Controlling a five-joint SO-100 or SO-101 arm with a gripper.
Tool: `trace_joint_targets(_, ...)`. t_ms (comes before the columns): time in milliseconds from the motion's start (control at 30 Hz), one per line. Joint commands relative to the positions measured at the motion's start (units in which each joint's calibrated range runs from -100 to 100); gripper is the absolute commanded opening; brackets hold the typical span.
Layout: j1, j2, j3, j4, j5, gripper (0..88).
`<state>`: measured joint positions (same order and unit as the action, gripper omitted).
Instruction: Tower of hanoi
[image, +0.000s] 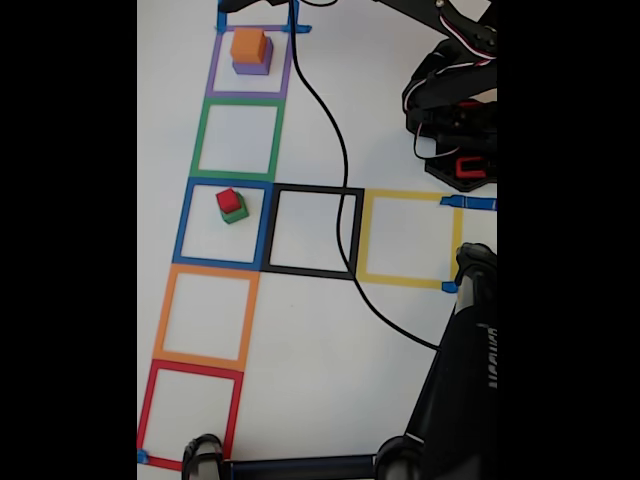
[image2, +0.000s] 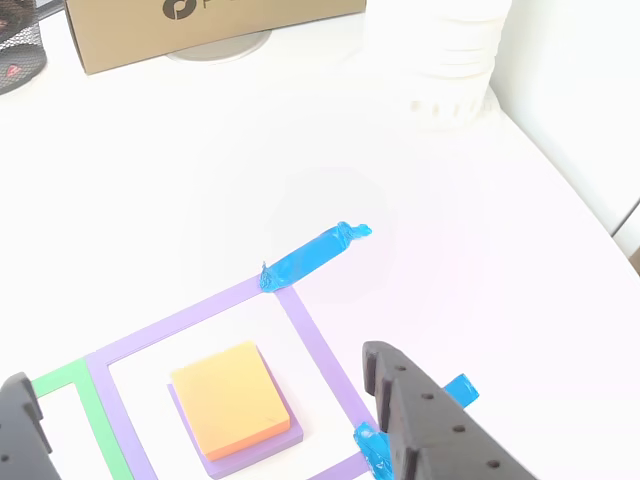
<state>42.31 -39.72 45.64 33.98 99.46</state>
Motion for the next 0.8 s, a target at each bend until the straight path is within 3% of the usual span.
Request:
trace_joint_targets(0,1.4,1.7,4.1,-10.2,0.5,46.0)
trace_joint_targets(200,2.9,11.7,14.4,-37.3,0.5,47.8)
trace_joint_targets(600,4.4,30.0,22.5,-69.0,0.5,48.6)
trace_joint_targets(767,3.7,36.0,23.7,-77.2,0.5,48.6)
